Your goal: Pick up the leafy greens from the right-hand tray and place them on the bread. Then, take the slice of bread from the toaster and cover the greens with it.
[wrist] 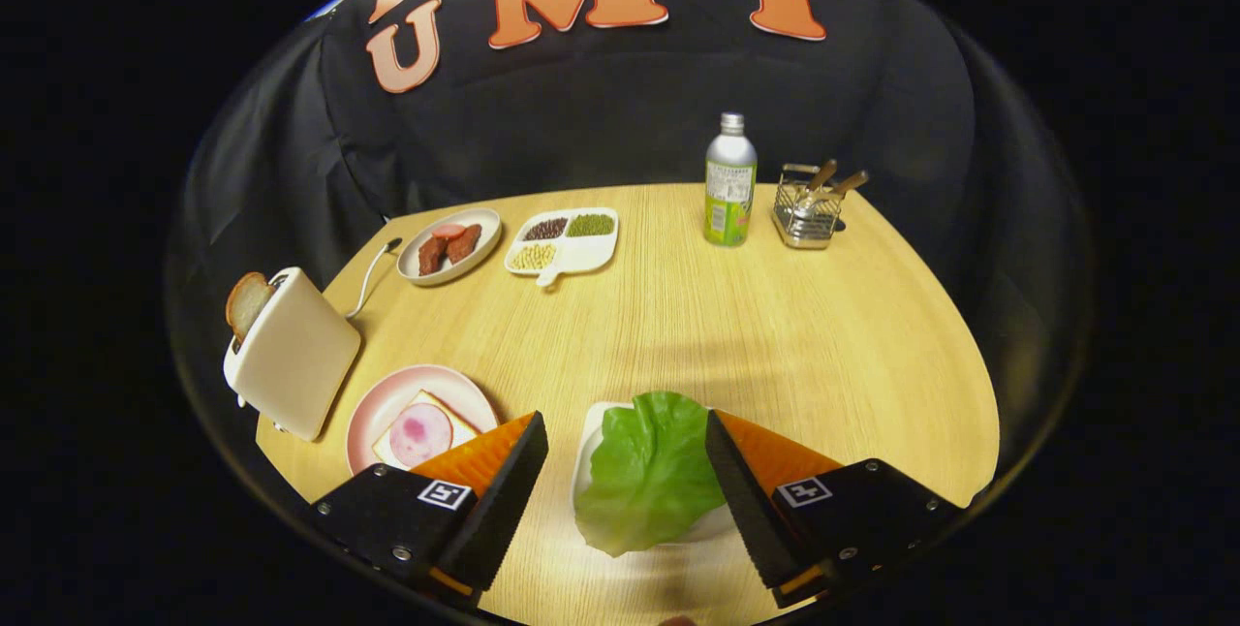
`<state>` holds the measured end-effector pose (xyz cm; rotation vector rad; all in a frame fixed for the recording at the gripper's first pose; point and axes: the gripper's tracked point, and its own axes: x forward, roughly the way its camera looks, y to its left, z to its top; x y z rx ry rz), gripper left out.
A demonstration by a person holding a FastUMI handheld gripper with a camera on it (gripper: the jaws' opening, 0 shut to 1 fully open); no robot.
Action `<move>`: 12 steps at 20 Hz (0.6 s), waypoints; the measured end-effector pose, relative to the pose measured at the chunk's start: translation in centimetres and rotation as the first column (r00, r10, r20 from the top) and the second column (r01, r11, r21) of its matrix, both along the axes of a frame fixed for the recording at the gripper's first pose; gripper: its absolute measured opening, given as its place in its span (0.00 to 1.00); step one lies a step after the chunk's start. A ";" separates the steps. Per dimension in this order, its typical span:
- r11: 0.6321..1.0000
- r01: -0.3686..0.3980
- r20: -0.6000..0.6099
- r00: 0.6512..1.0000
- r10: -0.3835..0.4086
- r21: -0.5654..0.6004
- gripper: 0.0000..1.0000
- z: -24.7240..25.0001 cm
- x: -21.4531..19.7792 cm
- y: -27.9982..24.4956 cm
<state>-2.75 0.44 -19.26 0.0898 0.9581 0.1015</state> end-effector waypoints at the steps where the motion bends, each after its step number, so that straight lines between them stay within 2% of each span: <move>1: 1.000 0.007 -0.025 1.000 -0.007 -0.017 0.99 -0.8 -0.2 -0.3; 3: 0.998 -0.001 -0.081 0.997 -0.004 -0.065 0.98 -2.6 -0.6 -0.8; 6: 0.996 -0.033 -0.150 0.988 0.021 -0.077 0.98 -4.2 -1.1 -0.5; 12: 0.993 -0.022 -0.263 0.965 -0.009 -0.113 0.99 -7.2 -2.2 -1.6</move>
